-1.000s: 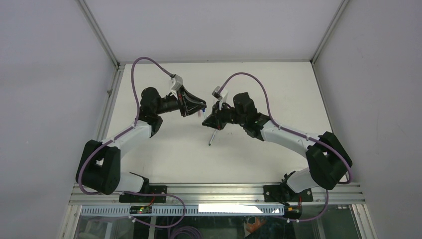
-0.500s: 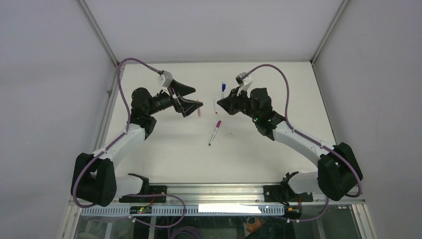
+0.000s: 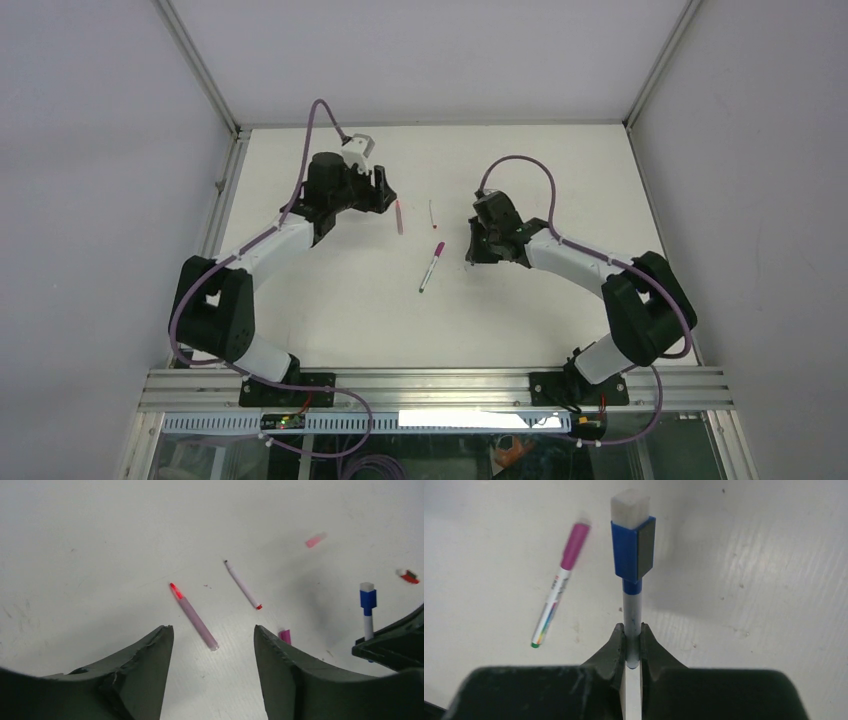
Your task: Insert the pens into the pen caps
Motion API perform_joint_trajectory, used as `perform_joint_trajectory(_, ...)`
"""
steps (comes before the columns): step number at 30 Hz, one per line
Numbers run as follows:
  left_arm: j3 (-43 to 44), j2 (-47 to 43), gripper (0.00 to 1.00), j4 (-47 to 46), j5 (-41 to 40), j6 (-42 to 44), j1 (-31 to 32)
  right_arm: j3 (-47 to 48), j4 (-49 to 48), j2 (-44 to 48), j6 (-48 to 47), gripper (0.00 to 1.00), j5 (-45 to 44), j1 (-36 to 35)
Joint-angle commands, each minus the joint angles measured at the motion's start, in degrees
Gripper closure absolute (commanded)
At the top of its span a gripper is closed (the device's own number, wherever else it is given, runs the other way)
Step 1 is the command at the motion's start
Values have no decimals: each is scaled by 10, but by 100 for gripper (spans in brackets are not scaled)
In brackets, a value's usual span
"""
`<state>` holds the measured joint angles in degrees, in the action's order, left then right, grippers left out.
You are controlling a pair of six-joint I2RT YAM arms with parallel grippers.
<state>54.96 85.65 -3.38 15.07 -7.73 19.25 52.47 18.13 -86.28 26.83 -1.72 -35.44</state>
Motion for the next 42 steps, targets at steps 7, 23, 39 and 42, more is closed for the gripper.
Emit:
perform_joint_trajectory(7,53,48,41,102,-136,28,33,20,96,-46,17,96,-20,0)
perform_joint_trajectory(23,32,45,41,95,-107,43,32,85,144,-61,-13,37,-68,-16)
perform_joint_trajectory(39,-49,-73,40,69,-67,11,-8,416,11,-260,-94,57,-29,-11)
perform_joint_trajectory(42,-69,-88,39,63,-55,0,-8,468,20,-315,-96,60,-33,-14)
